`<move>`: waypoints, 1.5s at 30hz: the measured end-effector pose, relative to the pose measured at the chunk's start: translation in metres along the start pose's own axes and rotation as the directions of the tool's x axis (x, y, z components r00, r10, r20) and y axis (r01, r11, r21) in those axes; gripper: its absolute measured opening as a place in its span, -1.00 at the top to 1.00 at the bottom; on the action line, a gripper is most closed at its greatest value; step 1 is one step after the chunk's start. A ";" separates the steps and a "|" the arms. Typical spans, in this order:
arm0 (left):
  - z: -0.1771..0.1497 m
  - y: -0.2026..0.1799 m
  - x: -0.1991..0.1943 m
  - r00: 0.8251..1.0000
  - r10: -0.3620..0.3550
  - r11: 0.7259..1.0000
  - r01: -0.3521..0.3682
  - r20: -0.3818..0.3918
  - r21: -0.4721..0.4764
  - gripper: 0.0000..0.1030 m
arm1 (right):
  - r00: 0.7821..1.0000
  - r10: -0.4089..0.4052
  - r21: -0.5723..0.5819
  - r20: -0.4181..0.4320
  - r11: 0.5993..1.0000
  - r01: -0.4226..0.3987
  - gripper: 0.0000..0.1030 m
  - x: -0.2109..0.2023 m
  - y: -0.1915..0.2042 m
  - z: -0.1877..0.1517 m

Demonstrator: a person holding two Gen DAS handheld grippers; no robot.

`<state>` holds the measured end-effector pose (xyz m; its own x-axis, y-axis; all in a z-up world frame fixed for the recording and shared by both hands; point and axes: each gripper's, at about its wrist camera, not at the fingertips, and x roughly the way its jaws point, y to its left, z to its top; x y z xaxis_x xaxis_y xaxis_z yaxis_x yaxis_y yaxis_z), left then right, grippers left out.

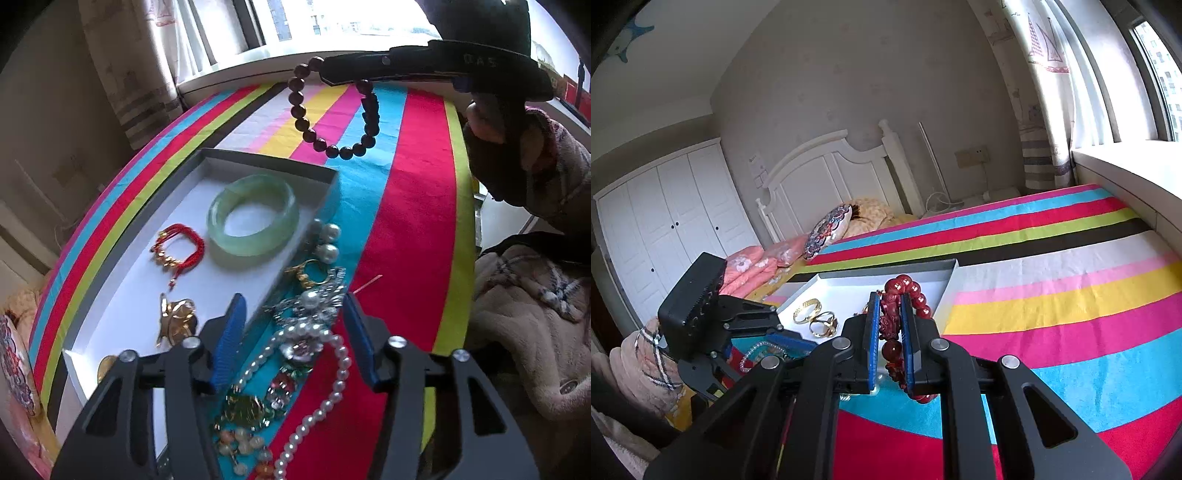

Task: Organize jewelry
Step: 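Carry the bead bracelet toward the tray with the right tool while the left tool hovers over the pearl brooch, then grasp the silver pearl brooch with the left tool while the right tool holds the bead bracelet over the tray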

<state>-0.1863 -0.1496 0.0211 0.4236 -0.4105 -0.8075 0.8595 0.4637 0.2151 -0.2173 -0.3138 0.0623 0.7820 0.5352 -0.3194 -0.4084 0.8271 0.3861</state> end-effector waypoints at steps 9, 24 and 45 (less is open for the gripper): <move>0.010 -0.019 -0.022 0.998 -0.002 0.999 -0.001 0.065 0.039 -0.03 | 1.000 0.018 -0.008 -0.023 1.000 -0.018 0.75 0.008 0.006 -0.004; 0.014 0.008 0.033 0.994 -0.094 0.996 0.094 -0.055 0.007 0.38 | 0.999 0.009 0.019 -0.032 1.000 -0.008 0.75 0.010 0.002 -0.008; 0.018 0.010 -0.013 0.986 -0.141 0.987 0.147 0.090 -0.064 0.40 | 1.000 0.011 -0.020 -0.003 1.000 -0.011 0.74 0.005 0.015 -0.003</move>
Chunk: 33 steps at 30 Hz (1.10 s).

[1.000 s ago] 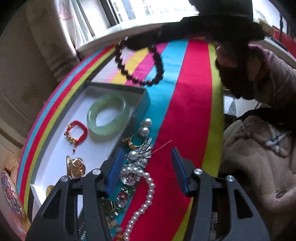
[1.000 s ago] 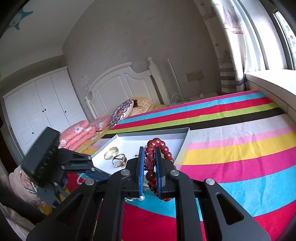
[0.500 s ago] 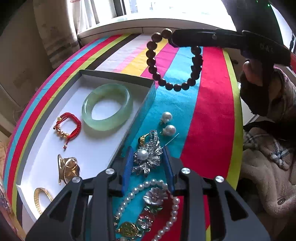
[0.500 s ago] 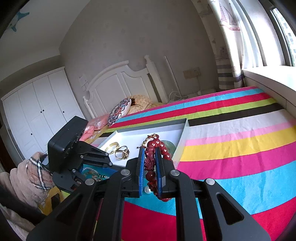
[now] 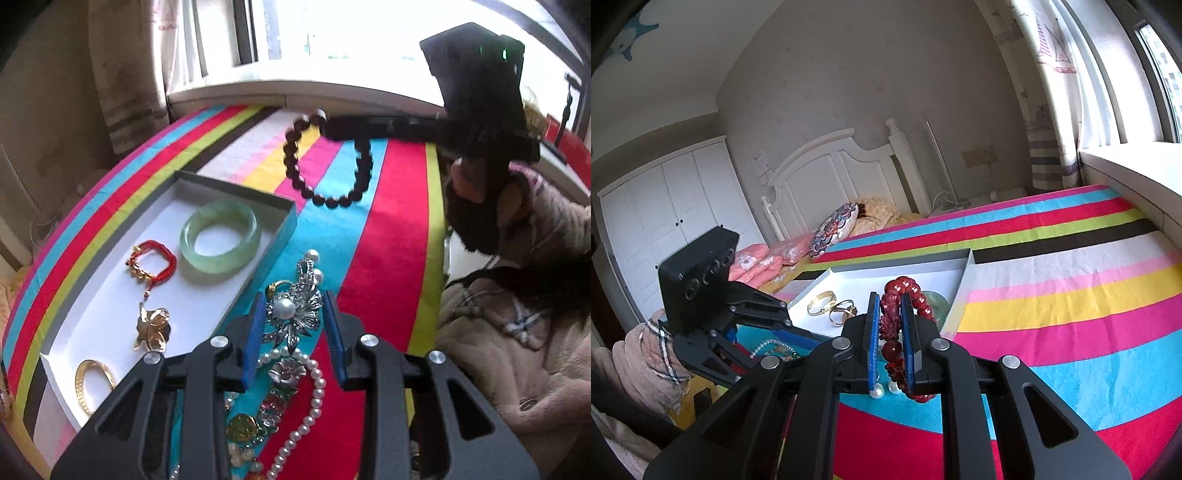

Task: Organize jewelry
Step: 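Grasp the silver pearl brooch with the left tool while the right tool holds the bead bracelet over the tray, then lower the brooch and bead bracelet into the white tray and open both tools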

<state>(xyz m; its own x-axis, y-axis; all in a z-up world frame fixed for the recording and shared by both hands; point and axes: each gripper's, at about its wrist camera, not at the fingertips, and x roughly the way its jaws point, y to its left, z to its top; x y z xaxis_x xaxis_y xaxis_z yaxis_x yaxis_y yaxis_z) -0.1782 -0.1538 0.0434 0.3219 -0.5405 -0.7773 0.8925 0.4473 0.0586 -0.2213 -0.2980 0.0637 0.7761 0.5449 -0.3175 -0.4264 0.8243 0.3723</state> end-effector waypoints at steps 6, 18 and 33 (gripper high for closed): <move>0.002 0.022 -0.019 0.997 0.042 0.996 -0.037 0.065 -0.078 0.40 | 1.000 -0.002 -0.036 -0.014 0.999 0.001 0.74 0.008 0.010 0.007; 0.001 0.100 -0.028 0.972 0.228 0.936 -0.205 0.051 -0.285 0.40 | 0.992 -0.057 -0.188 -0.110 0.982 0.036 0.75 0.079 0.035 0.044; -0.022 0.167 -0.010 0.877 0.464 0.773 -0.470 -0.126 -0.425 0.39 | 0.902 -0.404 -0.511 -0.156 0.814 0.276 0.75 0.171 0.032 0.043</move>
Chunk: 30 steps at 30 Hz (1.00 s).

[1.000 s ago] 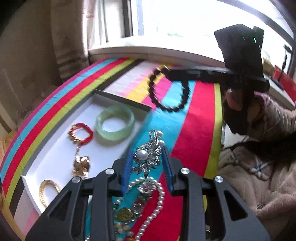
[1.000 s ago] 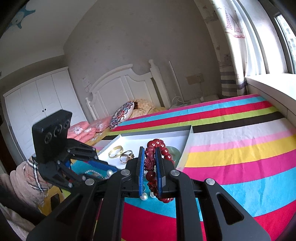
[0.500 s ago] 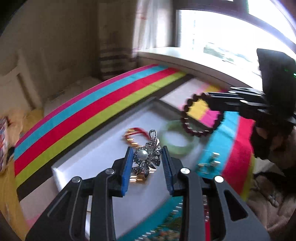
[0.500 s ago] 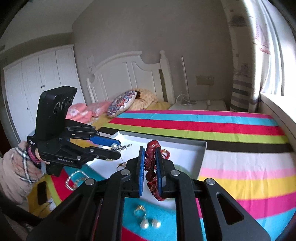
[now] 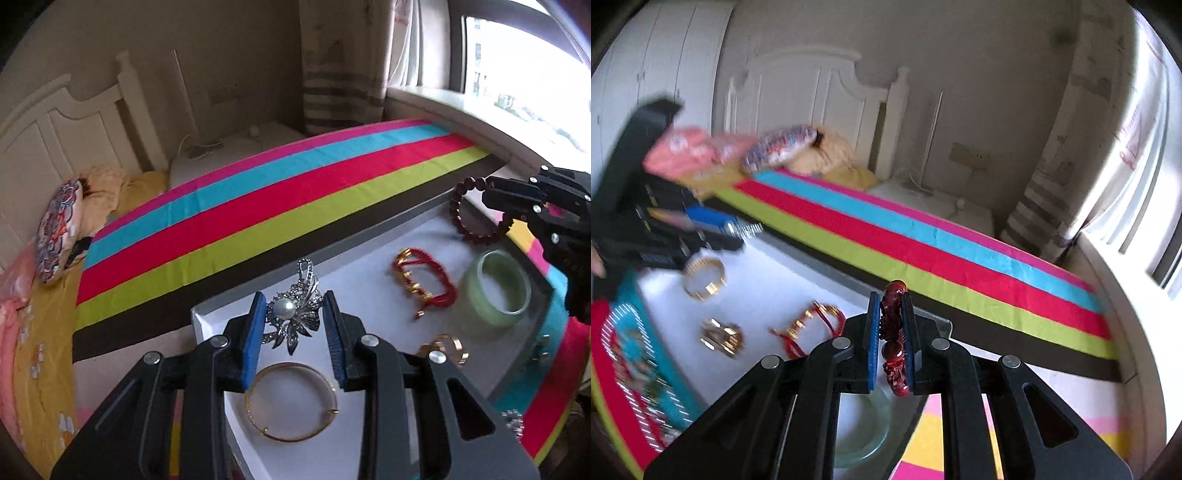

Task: Organize jewelry
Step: 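Lower the brooch and bead bracelet into the white tray and open both tools, then withdraw both tools from the tray back over the remaining jewelry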

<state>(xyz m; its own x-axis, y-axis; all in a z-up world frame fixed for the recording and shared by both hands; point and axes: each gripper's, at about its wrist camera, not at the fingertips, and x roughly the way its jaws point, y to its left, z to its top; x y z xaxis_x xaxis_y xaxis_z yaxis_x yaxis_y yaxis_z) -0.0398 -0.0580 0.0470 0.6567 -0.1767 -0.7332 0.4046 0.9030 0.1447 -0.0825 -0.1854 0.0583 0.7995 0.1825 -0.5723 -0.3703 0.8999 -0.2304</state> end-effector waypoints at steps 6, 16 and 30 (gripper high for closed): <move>-0.003 -0.013 0.013 1.000 -0.011 1.000 0.011 -0.010 0.000 -0.15 | 0.995 0.097 0.026 -0.024 0.995 -0.097 0.67 0.009 0.013 -0.003; -0.008 -0.003 -0.014 0.995 0.084 0.996 -0.081 0.058 -0.047 -0.81 | 0.991 0.117 0.170 0.069 0.977 -0.127 0.39 -0.028 -0.025 0.001; -0.091 0.011 -0.106 0.955 0.207 0.958 -0.155 0.210 -0.241 -0.95 | 0.978 0.155 0.209 0.142 0.961 -0.183 -0.37 -0.097 -0.017 -0.052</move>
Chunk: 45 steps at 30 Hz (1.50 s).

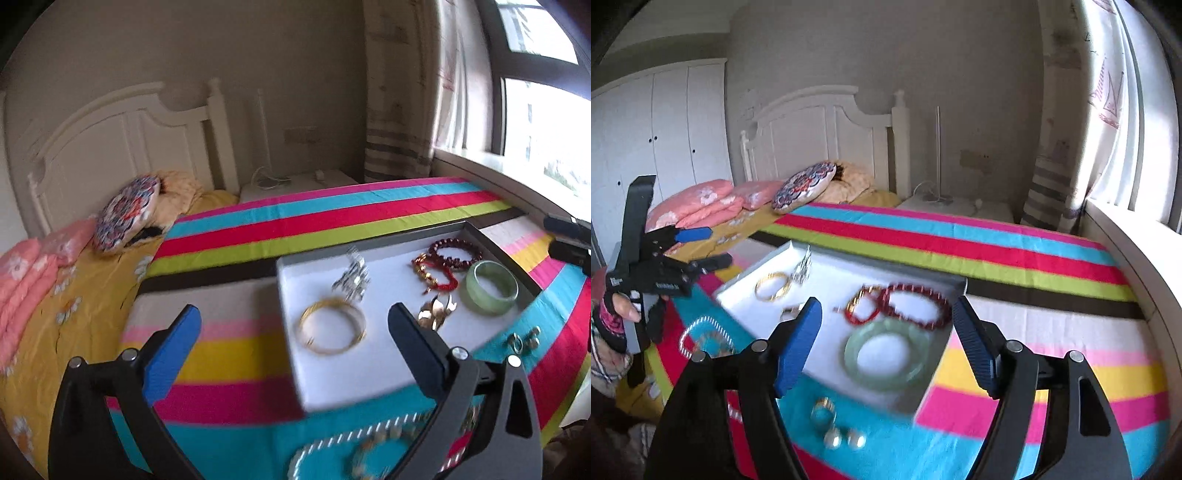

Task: Organize jewelry
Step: 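Withdraw both tools from the tray back over the remaining jewelry, then grasp the gold green-stone ring with the right tool while the left tool grasps the flower brooch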

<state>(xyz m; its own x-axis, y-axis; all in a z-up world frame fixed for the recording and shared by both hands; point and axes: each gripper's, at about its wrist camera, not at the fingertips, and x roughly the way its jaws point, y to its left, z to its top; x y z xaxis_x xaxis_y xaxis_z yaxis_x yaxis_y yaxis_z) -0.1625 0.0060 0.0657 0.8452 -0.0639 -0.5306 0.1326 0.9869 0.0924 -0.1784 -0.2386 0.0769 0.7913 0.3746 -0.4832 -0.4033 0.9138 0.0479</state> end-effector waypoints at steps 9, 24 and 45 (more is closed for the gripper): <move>-0.039 0.045 -0.026 1.000 0.001 0.988 0.003 0.031 -0.151 -0.95 | 0.998 0.031 0.006 -0.063 1.000 -0.030 -0.37 -0.005 0.018 -0.033; -0.046 0.043 -0.017 1.000 -0.008 0.989 0.009 0.006 -0.146 -0.95 | 0.973 0.008 -0.081 -0.229 0.996 -0.028 0.06 0.025 0.054 -0.054; -0.047 0.034 -0.020 0.999 -0.037 0.995 0.037 0.010 -0.096 -0.95 | 0.940 -0.015 -0.114 -0.342 0.993 -0.025 0.58 0.052 0.063 -0.048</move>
<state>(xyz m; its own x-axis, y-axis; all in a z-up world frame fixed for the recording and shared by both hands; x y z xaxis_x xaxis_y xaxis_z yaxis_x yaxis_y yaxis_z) -0.1994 0.0480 0.0403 0.8451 -0.1015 -0.5249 0.1139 0.9935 -0.0087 -0.1852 -0.1691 0.0126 0.5927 0.2842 -0.7536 -0.4730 0.8801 -0.0401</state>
